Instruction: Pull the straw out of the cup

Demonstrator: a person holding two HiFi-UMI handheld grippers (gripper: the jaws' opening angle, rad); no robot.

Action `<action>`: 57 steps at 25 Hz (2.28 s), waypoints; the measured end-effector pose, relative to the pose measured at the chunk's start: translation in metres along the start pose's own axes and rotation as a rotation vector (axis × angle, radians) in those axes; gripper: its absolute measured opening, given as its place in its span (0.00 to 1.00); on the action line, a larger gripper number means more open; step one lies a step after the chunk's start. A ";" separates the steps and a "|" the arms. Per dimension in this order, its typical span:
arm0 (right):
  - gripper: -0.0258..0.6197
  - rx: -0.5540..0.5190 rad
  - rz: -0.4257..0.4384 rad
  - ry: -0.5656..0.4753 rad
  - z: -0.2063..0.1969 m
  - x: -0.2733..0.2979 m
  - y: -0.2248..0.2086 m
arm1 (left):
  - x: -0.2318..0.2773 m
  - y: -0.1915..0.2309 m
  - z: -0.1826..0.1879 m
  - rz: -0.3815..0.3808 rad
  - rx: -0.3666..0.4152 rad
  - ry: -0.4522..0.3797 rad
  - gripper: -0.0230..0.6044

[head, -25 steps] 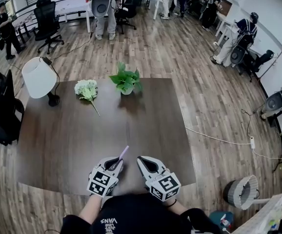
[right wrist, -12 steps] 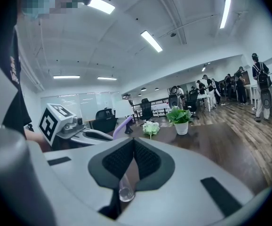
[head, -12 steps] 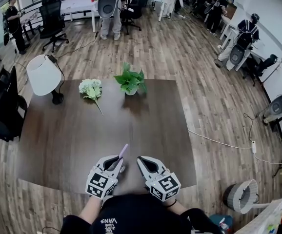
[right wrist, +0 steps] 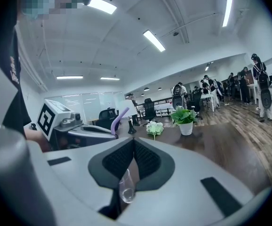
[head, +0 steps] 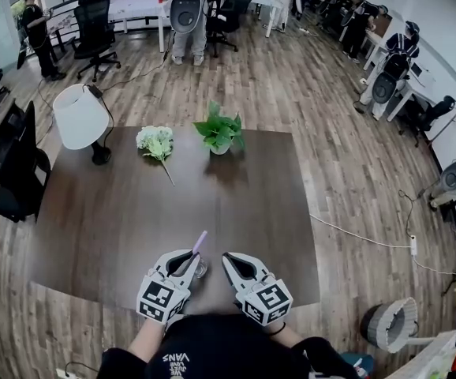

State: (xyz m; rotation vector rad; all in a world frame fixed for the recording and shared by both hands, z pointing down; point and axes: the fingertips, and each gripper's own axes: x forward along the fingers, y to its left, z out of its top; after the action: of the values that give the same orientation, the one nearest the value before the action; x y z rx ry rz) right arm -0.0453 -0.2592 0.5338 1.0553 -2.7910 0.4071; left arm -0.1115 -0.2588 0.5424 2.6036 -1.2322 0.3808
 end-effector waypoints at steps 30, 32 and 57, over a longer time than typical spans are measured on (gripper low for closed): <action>0.07 -0.023 0.058 0.006 0.001 0.006 0.020 | -0.086 0.024 0.060 0.137 -0.114 -0.315 0.09; 0.07 -0.023 0.062 0.008 0.001 0.007 0.021 | -0.088 0.027 0.052 0.151 -0.126 -0.300 0.09; 0.07 -0.016 0.102 0.023 -0.005 0.012 0.029 | -0.062 0.008 -0.014 0.141 -0.116 -0.124 0.09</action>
State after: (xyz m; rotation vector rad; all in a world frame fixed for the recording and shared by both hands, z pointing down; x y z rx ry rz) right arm -0.0734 -0.2441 0.5356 0.9012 -2.8312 0.4044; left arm -0.1581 -0.2145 0.5360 2.4821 -1.4391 0.1681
